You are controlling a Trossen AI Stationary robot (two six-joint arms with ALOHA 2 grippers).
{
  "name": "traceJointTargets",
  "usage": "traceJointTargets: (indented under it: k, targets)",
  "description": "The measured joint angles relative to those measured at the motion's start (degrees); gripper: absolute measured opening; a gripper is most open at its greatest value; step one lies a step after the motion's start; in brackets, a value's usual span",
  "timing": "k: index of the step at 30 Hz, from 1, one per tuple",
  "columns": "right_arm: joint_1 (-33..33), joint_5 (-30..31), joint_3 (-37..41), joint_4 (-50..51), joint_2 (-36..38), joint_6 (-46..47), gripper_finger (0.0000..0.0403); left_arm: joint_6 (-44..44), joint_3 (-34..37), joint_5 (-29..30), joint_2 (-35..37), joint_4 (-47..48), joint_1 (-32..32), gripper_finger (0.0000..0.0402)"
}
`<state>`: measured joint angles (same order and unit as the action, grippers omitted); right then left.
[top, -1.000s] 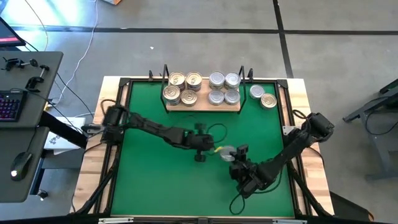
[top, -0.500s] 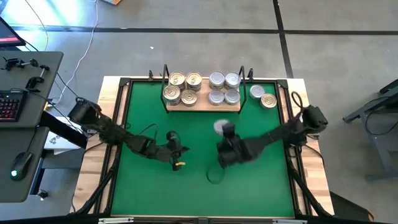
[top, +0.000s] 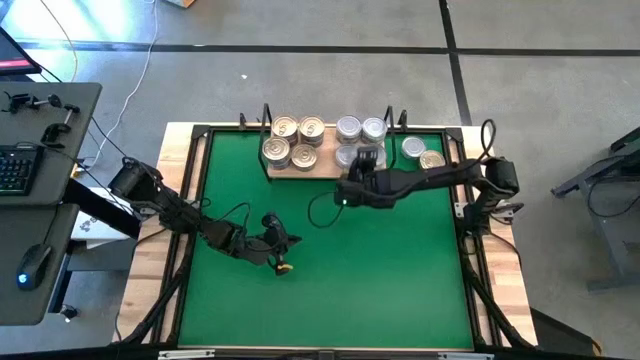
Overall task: Stack canned seafood by type on shelf
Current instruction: Stack the green white tuna can on top of the other green white tuna can on the shelf
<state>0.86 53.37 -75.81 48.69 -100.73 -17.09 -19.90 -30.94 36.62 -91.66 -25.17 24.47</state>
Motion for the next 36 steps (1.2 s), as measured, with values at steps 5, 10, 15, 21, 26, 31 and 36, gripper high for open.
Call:
traceJointTargets:
  k: [5, 10, 15, 21, 26, 31, 36]
  targets:
    - [3.76, -0.96, -0.25, 5.11, -0.13, 5.05, 0.0123, -0.04, -0.02, 0.39, 0.00, -0.02, 0.00, 0.0000]
    - [5.09, -1.40, -0.26, 6.53, -0.96, 8.09, 0.0123, -0.02, -0.07, 0.50, 0.00, -0.09, 0.00, 0.0000]
    - [5.85, -4.17, -0.26, 6.57, -0.96, 8.16, 0.0123, 0.00, -0.07, 0.50, 0.00, -0.17, 0.00, 0.0000]
    - [8.14, -5.98, -0.26, 6.45, -1.60, 8.27, 0.0123, -0.02, -0.07, 0.50, 0.00, -0.23, 0.00, 0.0000]
    - [9.89, -6.17, -0.26, 6.33, -2.71, 9.45, 0.0143, -0.02, -0.07, 0.50, 0.00, -0.42, 0.00, 0.0000]
    - [10.51, -6.47, -0.26, 6.31, -2.79, 9.57, 0.0170, -0.02, -0.07, 0.50, 0.00, -0.42, 0.00, 0.0000]
    - [10.51, -6.96, -0.26, 6.57, -2.80, 8.56, 0.0173, -0.02, -0.07, 0.50, 0.00, -0.42, 0.00, 0.0000]
